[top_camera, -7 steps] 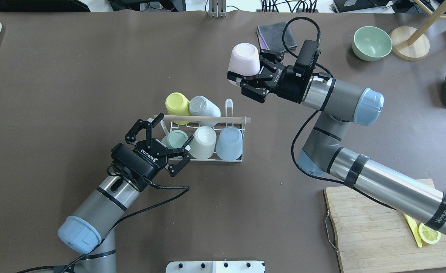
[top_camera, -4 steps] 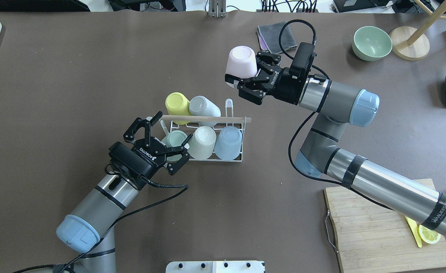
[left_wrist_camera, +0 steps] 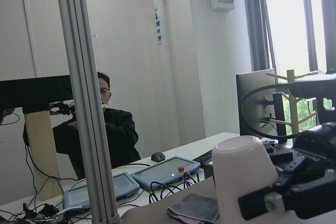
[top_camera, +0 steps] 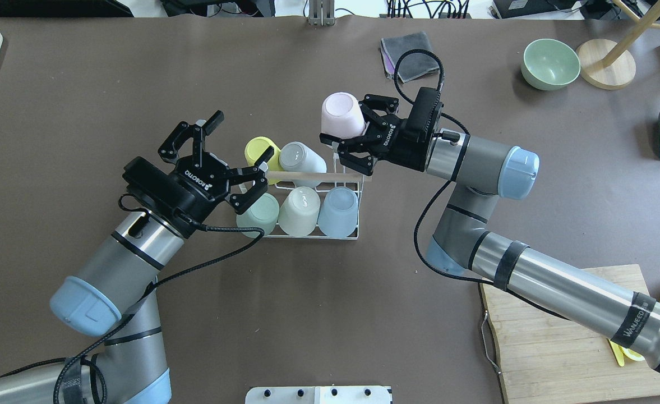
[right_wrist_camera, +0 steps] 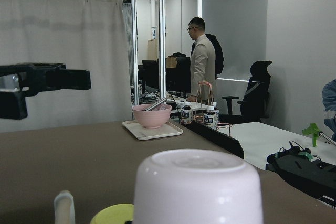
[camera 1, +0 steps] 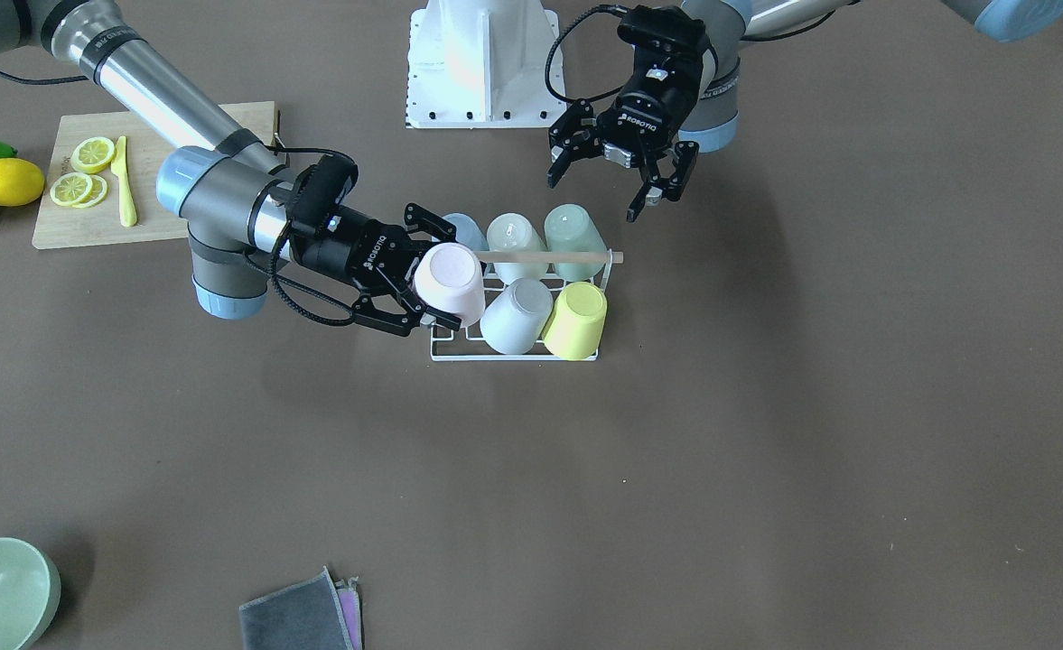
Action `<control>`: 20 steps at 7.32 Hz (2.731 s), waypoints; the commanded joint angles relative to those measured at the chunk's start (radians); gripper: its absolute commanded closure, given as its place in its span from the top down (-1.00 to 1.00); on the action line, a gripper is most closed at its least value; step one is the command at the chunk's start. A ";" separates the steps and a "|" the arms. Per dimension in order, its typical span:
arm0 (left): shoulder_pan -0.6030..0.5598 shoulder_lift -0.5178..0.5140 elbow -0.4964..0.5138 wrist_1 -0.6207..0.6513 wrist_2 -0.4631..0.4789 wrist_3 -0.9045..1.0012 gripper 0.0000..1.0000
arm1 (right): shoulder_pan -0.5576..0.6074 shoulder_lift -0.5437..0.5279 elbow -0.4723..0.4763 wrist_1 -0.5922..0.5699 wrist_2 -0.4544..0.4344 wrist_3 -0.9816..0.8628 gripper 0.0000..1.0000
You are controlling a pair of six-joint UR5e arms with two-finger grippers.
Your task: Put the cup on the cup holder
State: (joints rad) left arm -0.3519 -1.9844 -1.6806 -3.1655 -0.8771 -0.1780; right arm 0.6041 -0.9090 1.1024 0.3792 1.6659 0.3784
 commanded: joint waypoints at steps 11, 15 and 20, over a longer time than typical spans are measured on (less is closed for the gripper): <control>-0.565 -0.077 0.010 0.885 -0.822 -0.009 0.96 | -0.024 -0.010 -0.012 0.001 0.005 -0.081 -1.00; -0.613 -0.079 0.054 1.171 -0.836 0.009 0.96 | -0.023 -0.004 -0.016 0.003 0.006 -0.090 -1.00; -0.674 -0.079 0.076 1.246 -0.953 0.011 0.96 | 0.018 -0.001 -0.018 0.004 0.082 -0.092 -1.00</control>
State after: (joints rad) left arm -1.0038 -2.0620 -1.6168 -1.9532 -1.7919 -0.1677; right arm 0.5999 -0.9107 1.0859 0.3823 1.7010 0.2881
